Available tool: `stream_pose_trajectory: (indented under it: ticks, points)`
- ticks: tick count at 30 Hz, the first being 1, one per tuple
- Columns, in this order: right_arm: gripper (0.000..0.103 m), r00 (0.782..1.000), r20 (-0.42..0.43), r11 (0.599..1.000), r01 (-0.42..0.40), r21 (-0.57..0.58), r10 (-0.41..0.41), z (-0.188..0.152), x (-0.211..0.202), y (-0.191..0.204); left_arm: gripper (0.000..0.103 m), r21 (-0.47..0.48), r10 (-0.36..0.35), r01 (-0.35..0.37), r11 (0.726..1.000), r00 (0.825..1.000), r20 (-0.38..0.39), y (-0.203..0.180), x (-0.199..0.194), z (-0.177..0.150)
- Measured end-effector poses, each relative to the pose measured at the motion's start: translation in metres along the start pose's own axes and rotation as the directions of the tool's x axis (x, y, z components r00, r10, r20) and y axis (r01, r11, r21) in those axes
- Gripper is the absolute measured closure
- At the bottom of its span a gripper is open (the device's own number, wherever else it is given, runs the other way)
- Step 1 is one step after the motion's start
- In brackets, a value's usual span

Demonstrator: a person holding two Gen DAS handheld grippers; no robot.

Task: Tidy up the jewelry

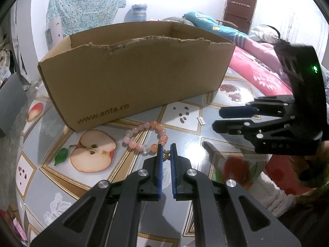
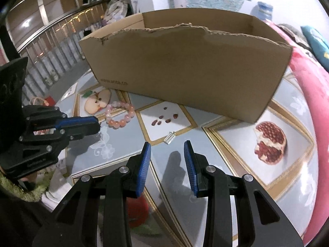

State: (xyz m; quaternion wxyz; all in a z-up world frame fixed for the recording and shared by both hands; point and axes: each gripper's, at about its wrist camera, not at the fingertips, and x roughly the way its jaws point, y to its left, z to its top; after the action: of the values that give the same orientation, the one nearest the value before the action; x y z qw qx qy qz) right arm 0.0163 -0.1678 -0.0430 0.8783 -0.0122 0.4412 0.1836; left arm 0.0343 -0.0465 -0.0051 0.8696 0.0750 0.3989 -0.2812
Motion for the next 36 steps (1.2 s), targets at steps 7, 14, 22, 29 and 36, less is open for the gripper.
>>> stream_pose_trajectory:
  ticks: [7, 14, 22, 29, 36]
  points:
    - [0.070, 0.995, -0.038, 0.995, -0.088, 0.052, 0.090, 0.003, 0.018, 0.000, 0.097, -0.013, -0.009, 0.009, 1.000, 1.000, -0.003, 0.004, 0.003, 0.001]
    - [0.070, 0.996, -0.030, 0.996, -0.084, 0.033, 0.085, 0.007, 0.017, 0.004, 0.097, -0.012, -0.017, 0.016, 1.000, 1.000, -0.013, 0.009, 0.004, 0.004]
    - [0.070, 0.987, -0.054, 0.989, -0.148, 0.027, 0.150, 0.010, 0.025, 0.006, 0.097, -0.016, -0.024, 0.024, 1.000, 0.999, -0.022, 0.012, 0.004, 0.006]
    - [0.070, 0.999, -0.019, 0.996, -0.051, -0.073, 0.050, 0.017, 0.016, 0.000, 0.097, -0.013, -0.032, 0.032, 0.999, 0.999, -0.028, 0.012, 0.005, 0.008]
    - [0.076, 0.998, -0.049, 0.986, 0.027, -0.165, -0.036, 0.020, 0.035, 0.009, 0.097, -0.018, -0.035, 0.034, 0.999, 0.999, -0.041, 0.013, 0.011, 0.009]
